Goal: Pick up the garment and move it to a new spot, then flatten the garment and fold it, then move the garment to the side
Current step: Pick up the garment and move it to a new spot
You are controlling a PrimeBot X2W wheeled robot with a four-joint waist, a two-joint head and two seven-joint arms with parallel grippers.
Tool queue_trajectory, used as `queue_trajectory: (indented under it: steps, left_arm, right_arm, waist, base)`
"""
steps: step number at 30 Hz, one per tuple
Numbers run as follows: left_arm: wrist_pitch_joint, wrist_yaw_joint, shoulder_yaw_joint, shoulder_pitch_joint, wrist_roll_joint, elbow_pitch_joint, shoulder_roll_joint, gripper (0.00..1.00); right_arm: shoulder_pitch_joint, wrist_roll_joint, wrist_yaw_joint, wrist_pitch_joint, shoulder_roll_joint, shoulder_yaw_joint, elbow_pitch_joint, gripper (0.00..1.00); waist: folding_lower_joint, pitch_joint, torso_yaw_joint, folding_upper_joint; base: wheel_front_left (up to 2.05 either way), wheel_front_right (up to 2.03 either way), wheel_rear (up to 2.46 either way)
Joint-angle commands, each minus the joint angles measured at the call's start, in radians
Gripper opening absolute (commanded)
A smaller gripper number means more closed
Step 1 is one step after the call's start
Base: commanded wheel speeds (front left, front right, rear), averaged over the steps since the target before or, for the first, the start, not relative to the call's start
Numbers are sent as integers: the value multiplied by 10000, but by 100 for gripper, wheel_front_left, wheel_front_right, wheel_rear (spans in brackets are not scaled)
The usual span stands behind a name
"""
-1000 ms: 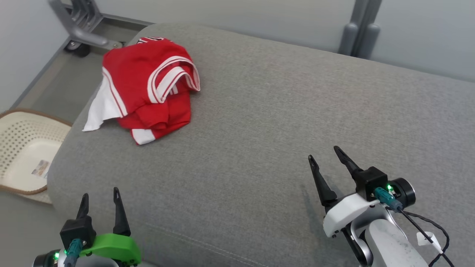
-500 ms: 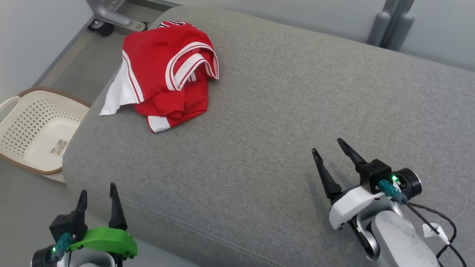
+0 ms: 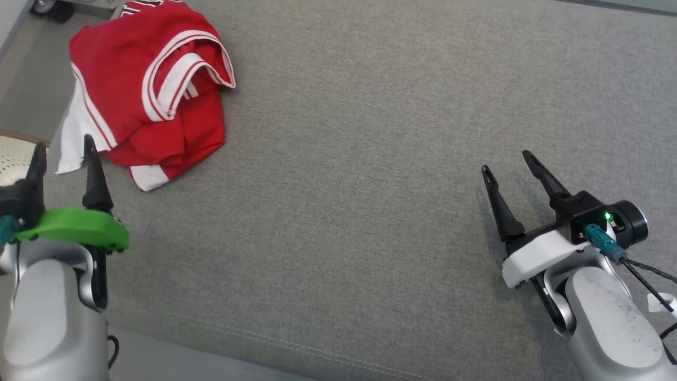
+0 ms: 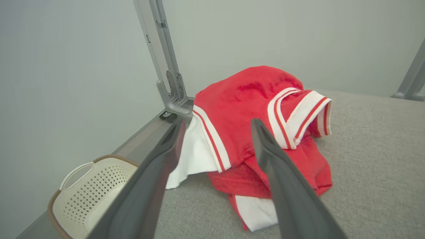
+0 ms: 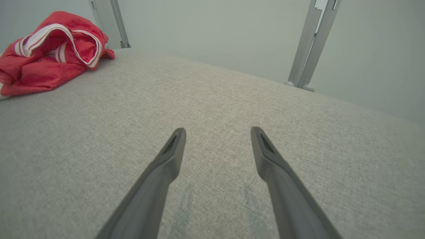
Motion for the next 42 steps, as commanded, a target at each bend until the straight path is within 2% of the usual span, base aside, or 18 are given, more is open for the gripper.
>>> queue_trajectory:
  steps: [1,6,15,17,22,25,26,27,28,34,42]
  left_arm:
    - [-4,-100,-22,-476,27,238,178,100]
    - [4,-310,-252,-2043,-128,1406,817,100]
    - [648,-399,-722,-3864,-497,3361,1510,100]
    - [596,-188,-702,-4023,-424,3770,1642,100]
    - [318,662,-725,-4226,-204,4444,1705,100]
    - [162,839,-757,-4252,-172,4560,1668,100]
    - [138,865,-771,-4262,-172,4588,1642,84]
    - [94,867,-787,-4270,-175,4608,1617,17]
    - [56,820,-768,-4277,-236,4590,1574,0]
    - [-24,870,-835,-4179,-138,4249,1585,0]
    - [-12,704,-1079,-4214,207,2741,1757,0]
  right_arm:
    - [-180,-38,-8,-31,-89,-45,-89,100]
    - [-274,-93,-8,-33,-205,-174,-429,100]
    - [-547,-89,-8,-31,-291,-405,-877,100]
    - [-565,-83,-8,-31,-264,-452,-924,100]
    - [-462,-102,-8,-29,-201,-633,-964,100]
    - [-392,-96,-8,-28,-146,-695,-926,100]
    - [-386,-92,-6,-28,-128,-691,-911,100]
    - [-389,-78,-6,-28,-105,-680,-901,100]
    - [-397,-63,-6,-28,-80,-665,-887,100]
    - [-338,-30,-6,-29,41,-599,-784,100]
    - [-123,170,-6,-29,402,-589,-565,100]
  waist:
    - [-1,895,-898,0]
    - [-1,1459,-1341,0]
    - [-1,2197,-2046,0]
    - [-1,2281,-2161,0]
    - [-1,2303,-2271,0]
    - [-1,2227,-2212,0]
    - [-1,2198,-2186,0]
    - [-1,2167,-2161,0]
    - [-1,2133,-2138,0]
    - [-1,1855,-2051,0]
    - [-1,1196,-2050,0]
  base:
    - [0,0,0]
    - [0,0,0]
    - [0,0,0]
    - [0,0,0]
    - [0,0,0]
    - [0,0,0]
    - [0,0,0]
    - [0,0,0]
    - [0,0,0]
    - [0,0,0]
    - [0,0,0]
